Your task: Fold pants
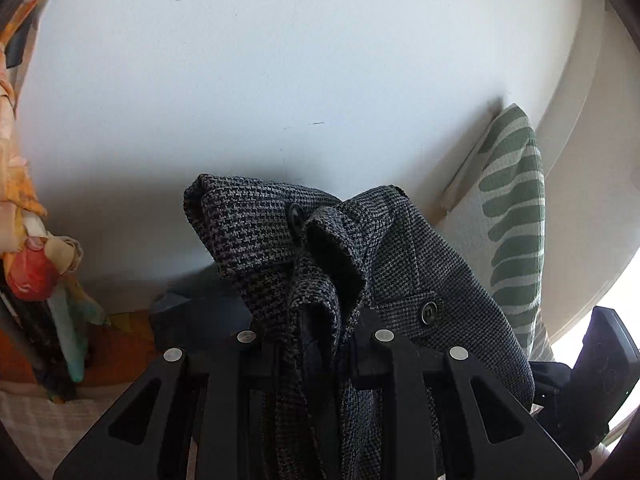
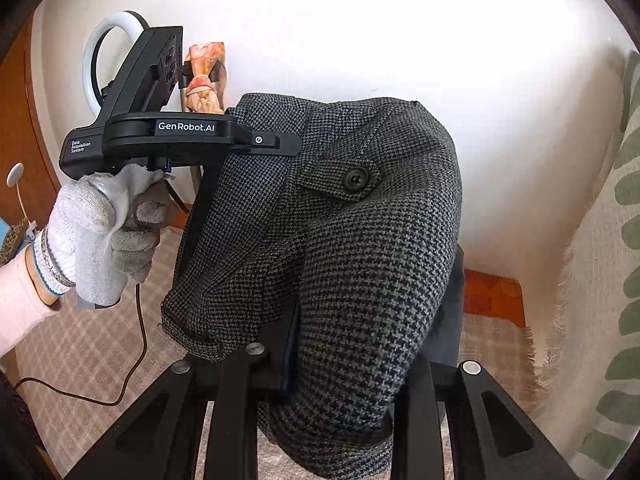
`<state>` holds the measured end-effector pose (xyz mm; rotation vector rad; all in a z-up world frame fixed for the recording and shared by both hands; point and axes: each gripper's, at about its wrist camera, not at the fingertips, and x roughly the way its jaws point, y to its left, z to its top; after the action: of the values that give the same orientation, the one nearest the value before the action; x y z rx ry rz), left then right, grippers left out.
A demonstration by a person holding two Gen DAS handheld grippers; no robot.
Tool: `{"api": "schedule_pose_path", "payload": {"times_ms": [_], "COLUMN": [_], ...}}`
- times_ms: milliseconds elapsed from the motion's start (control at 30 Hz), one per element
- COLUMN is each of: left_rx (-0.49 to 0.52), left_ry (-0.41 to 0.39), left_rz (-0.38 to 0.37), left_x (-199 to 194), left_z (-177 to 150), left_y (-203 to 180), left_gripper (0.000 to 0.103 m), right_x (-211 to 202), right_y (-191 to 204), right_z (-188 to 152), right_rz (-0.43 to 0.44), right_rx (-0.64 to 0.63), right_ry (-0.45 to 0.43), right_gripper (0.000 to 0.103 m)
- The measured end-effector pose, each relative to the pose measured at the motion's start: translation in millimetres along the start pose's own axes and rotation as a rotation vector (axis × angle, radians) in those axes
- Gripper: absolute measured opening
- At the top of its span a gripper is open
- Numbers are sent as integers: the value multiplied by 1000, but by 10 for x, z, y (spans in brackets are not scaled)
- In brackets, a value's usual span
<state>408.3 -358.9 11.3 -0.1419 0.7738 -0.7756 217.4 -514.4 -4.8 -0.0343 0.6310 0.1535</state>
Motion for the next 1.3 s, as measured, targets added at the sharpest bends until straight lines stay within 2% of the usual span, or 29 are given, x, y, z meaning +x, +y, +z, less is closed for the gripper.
{"api": "schedule_pose_path", "payload": {"times_ms": [67, 133, 200, 267, 333, 533, 733, 933, 1000, 1033, 1167, 1300], "left_rx": [12, 29, 36, 32, 33, 113, 137, 182, 196, 204, 239, 243], "left_ry": [57, 93, 90, 81, 48, 32, 4, -37, -45, -53, -75, -69], "left_rz": [84, 138, 207, 242, 241, 250, 237, 233, 231, 227, 231, 222], "left_x": [194, 293, 292, 221, 66, -359, -797, -1208, -1352, -1444, -1745, -1983], "left_z": [-37, -58, -45, 1, 25, -46, -69, -194, -268, -310, -524, -736], "left_y": [18, 41, 76, 131, 143, -21, -182, -429, -512, -536, -674, -747], "left_gripper": [27, 27, 30, 34, 34, 34, 34, 34, 45, 54, 56, 57], "right_x": [150, 246, 260, 229, 167, -83, -456, -867, -991, -1045, -1248, -1402], "right_y": [-109, -172, -230, -272, -326, -399, -185, 85, 186, 236, 496, 739], "right_z": [-65, -127, -192, -212, -222, -278, -395, -446, -455, -460, -513, -586], "right_rz": [1, -48, -71, -104, -140, -183, -195, -221, -228, -235, -274, -275], "right_rx": [33, 50, 82, 107, 142, 215, 245, 247, 249, 248, 225, 228], "right_ry": [45, 84, 97, 91, 84, 46, -22, -91, -116, -127, -173, -199], "right_gripper": [36, 44, 48, 61, 69, 70, 72, 83, 85, 86, 94, 100]}}
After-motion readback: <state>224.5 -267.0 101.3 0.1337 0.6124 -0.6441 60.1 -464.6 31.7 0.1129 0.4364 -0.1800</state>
